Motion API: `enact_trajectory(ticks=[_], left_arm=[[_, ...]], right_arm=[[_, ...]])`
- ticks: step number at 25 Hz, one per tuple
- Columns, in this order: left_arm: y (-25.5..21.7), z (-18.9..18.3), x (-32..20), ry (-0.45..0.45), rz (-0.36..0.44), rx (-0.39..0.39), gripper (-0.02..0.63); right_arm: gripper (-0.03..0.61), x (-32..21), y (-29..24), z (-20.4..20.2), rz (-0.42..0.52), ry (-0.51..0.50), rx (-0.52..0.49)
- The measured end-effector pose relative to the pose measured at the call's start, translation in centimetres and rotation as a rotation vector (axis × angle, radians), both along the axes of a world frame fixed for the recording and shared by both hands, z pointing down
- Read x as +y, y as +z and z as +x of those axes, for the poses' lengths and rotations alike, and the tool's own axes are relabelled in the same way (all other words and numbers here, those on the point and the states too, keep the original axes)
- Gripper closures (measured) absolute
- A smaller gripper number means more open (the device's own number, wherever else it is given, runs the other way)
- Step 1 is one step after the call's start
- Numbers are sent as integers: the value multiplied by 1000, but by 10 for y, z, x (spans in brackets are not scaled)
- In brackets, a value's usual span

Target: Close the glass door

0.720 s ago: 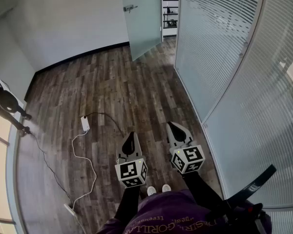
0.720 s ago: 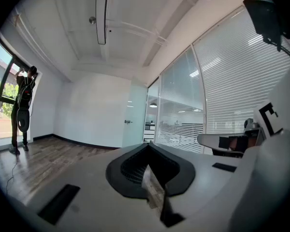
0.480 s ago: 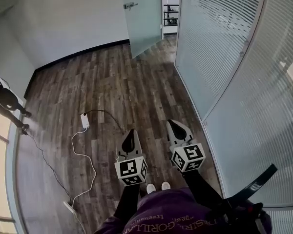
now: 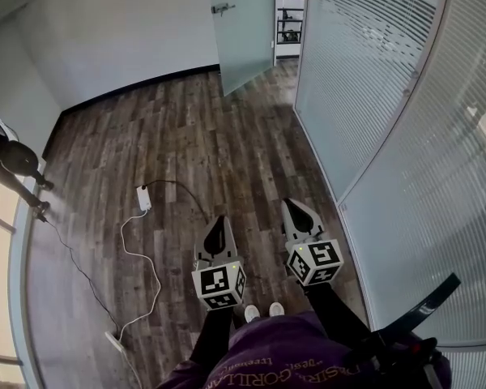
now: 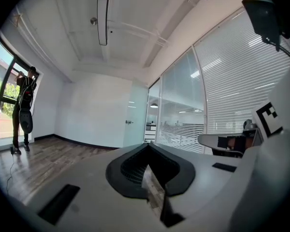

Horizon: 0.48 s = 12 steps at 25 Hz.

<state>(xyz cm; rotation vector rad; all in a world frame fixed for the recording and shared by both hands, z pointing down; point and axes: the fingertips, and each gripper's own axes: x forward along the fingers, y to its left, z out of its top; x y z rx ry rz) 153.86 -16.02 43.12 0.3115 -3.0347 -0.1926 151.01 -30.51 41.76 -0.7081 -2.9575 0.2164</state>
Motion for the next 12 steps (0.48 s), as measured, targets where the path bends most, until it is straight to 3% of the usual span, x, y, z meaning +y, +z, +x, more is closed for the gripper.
enact_trajectory(ticks=[12], left_arm=[[16, -6, 49, -18, 13, 28, 614]], right_arm=[[581, 30, 5, -9, 22, 27, -3]])
